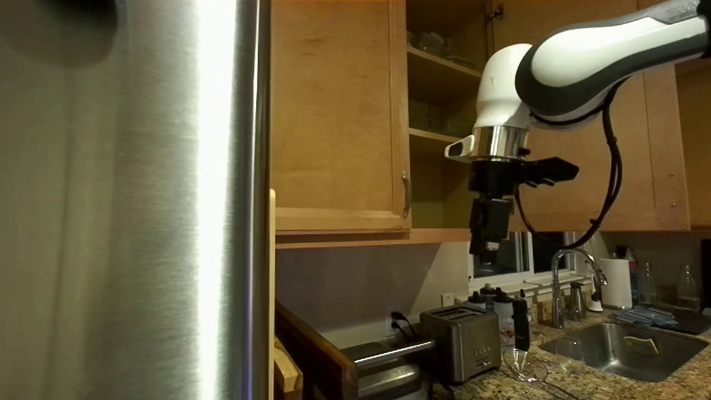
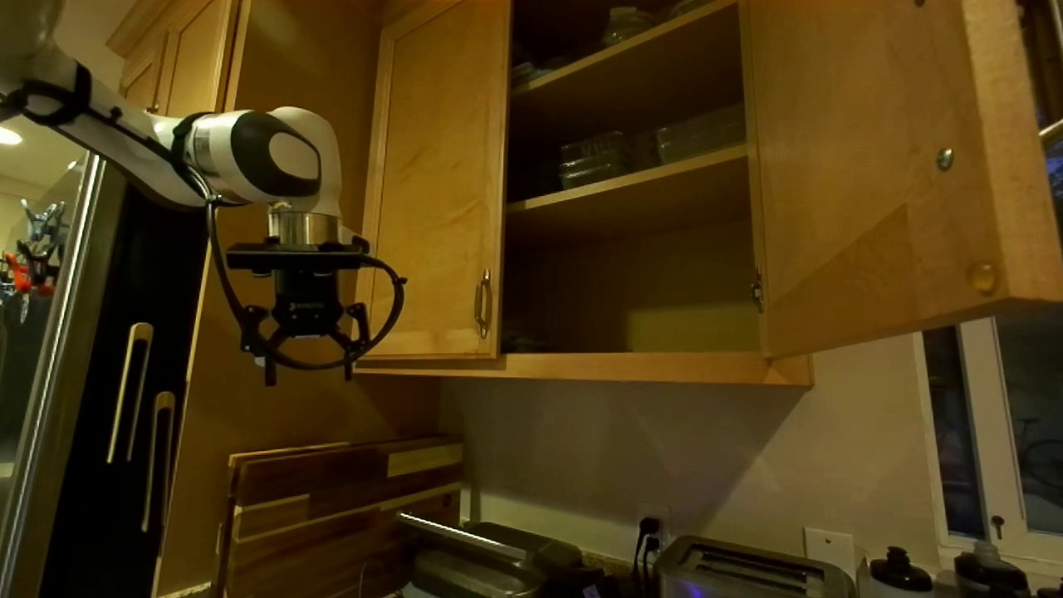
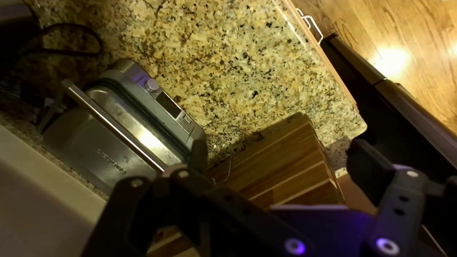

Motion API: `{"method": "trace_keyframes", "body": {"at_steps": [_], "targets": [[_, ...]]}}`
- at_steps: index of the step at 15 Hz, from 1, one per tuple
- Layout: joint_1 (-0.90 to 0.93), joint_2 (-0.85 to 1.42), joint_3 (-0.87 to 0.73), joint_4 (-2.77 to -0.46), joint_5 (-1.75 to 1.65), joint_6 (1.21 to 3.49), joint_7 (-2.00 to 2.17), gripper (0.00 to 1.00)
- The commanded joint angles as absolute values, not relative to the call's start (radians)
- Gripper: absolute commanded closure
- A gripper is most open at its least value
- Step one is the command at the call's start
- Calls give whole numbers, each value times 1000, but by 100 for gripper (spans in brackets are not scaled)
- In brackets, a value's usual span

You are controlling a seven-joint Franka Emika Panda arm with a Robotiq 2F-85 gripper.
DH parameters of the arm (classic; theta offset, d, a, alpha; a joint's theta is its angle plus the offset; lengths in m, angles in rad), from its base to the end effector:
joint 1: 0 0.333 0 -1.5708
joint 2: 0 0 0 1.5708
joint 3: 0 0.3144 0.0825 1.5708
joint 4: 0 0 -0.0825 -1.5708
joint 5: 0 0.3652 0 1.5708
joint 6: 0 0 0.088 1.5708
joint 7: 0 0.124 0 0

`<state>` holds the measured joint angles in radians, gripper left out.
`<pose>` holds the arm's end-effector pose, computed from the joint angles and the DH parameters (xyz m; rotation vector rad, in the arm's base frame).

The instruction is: Put the block in the top cupboard and close it

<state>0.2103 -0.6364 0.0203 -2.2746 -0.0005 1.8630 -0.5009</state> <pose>0.3529 0.0845 0.5913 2.8774 1.0978 0.3416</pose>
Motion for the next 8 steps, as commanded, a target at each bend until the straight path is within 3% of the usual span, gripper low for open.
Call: {"method": "trace_keyframes", "body": {"at_steps": [1, 8], "targets": [[280, -598, 11, -2252, 104, 1897, -526, 0], [430, -463, 114, -2127, 290, 1938, -613, 0]]}}
